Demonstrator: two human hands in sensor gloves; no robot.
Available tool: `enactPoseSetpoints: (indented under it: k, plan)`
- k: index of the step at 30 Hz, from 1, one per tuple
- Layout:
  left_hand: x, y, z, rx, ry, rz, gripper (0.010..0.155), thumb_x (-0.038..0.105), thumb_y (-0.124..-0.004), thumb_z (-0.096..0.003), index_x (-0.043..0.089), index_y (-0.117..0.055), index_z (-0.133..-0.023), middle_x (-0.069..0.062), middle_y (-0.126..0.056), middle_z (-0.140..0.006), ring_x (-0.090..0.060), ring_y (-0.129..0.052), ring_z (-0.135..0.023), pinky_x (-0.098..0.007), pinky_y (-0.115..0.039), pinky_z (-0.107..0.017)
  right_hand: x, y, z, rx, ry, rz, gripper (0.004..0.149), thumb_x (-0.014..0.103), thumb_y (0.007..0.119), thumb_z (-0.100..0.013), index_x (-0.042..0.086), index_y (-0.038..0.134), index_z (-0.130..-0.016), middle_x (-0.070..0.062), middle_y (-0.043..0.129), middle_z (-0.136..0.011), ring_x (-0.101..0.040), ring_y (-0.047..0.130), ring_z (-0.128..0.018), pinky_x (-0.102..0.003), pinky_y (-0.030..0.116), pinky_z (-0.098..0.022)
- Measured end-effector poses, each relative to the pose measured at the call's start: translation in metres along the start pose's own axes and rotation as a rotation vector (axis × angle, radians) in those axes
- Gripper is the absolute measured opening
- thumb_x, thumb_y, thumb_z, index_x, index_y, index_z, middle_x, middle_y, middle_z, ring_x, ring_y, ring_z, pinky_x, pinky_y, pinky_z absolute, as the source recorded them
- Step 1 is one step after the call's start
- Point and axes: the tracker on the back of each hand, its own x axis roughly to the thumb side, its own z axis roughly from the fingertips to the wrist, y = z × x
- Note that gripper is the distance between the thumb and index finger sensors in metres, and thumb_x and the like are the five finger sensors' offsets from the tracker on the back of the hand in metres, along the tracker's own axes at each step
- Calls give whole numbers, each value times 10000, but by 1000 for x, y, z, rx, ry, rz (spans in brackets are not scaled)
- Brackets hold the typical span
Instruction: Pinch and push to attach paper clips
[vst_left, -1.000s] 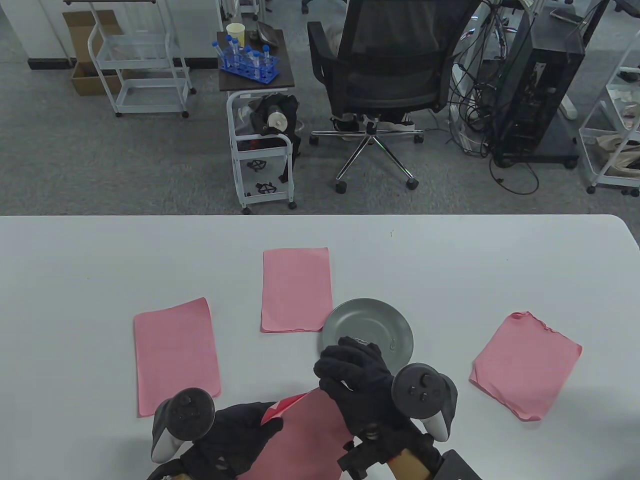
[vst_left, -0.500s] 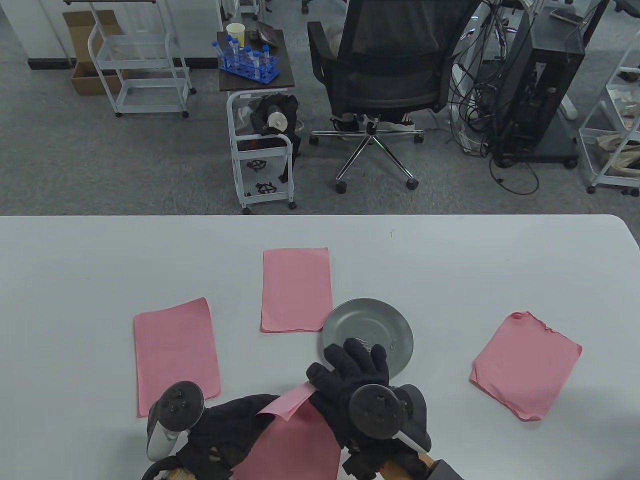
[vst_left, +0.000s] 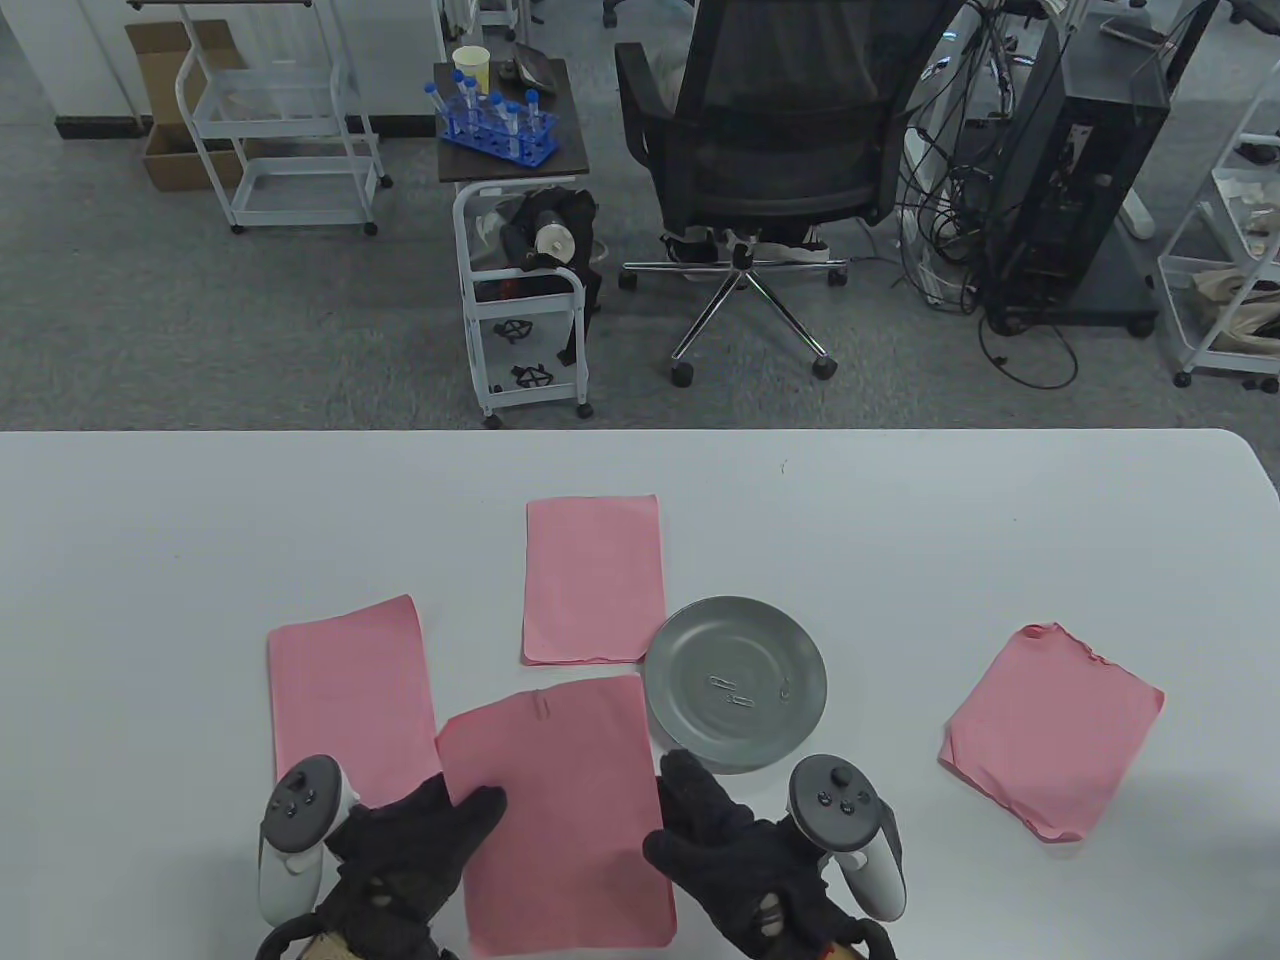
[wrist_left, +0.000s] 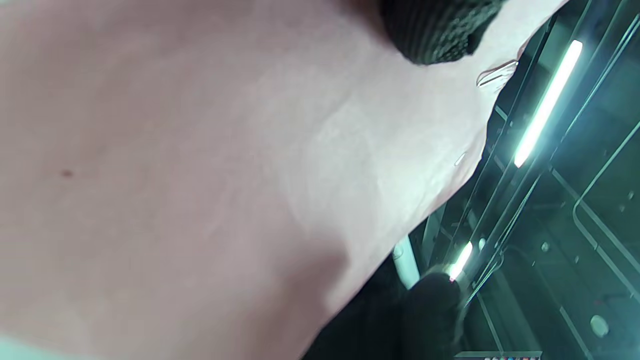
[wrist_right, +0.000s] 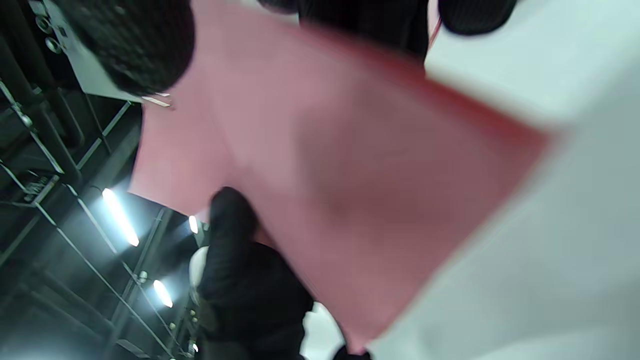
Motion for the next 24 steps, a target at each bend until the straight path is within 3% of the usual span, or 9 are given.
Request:
enactPoseSetpoints:
  k: [3,6,8,10,12,15,18,22,24]
  plan:
    - [0,-17,-4,-101,-17,28,459,447,-771,-476,296,-822,-907,41,-988,-806,-221,-989,-796,-572,-629,-732,11,-16,8,-200,-52,142,471,332,782,-433,156,688,-860,-26,949,-710,-266,1013,-541,-481,758,-573]
    - [0,-21,-4,-156,8,-17,565,493,-727,-490,278,-679,-1011,26,-885,-934,-251,-896,-905,-586,-578,-754,15,-51,28,-345,-53,175,450,301,792,-428,137,712,-839,-41,963,-645,-242,1032,-419,-454,800,-513]
    - [-1,-15,-2,-75,22,-67,612,522,-719,-477,266,-647,-1028,12,-858,-960,-266,-875,-922,-590,-573,-753,13,-86,48,-556,-26,249,450,298,799,-424,118,724,-830,-56,974,-614,-228,1040,-351,-444,825,-473]
    - [-3,-7,-1,-38,31,-84,617,527,-714,-476,261,-647,-1029,6,-858,-959,-267,-873,-922,-592,-569,-754,4,-120,68,-693,155,413,479,296,805,-413,97,716,-839,-63,990,-586,-226,1050,-317,-444,839,-448]
    - [-5,1,-1,-20,39,-76,614,527,-708,-480,258,-648,-1029,5,-856,-959,-271,-868,-923,-593,-564,-756,-12,-144,84,-675,395,537,526,306,784,-430,81,647,-886,-52,978,-620,-227,1052,-364,-444,829,-478]
    - [-9,9,-1,25,55,-69,612,525,-708,-479,258,-650,-1027,2,-856,-958,-274,-865,-925,-595,-560,-756,-48,-165,96,-632,682,512,576,275,780,-444,43,562,-924,-86,960,-664,-267,1044,-408,-473,805,-501]
    - [-12,14,-1,42,73,-76,611,523,-708,-481,255,-651,-1027,-3,-856,-958,-277,-865,-924,-596,-559,-756,-66,-169,88,-532,755,452,599,272,763,-462,44,488,-943,-91,926,-704,-268,1023,-438,-474,781,-525]
    - [-14,18,0,68,85,-85,612,523,-709,-480,256,-652,-1027,-2,-857,-959,-279,-865,-924,-596,-559,-757,-70,-160,72,-575,855,638,627,294,776,-445,44,480,-938,-78,940,-685,-261,1030,-414,-465,794,-510]
    - [-14,20,1,73,92,-89,615,523,-710,-479,254,-650,-1029,-5,-856,-960,-277,-863,-928,-597,-557,-757,-66,-156,70,-568,904,729,718,380,787,-425,24,442,-944,-102,929,-708,-279,1025,-429,-481,784,-512]
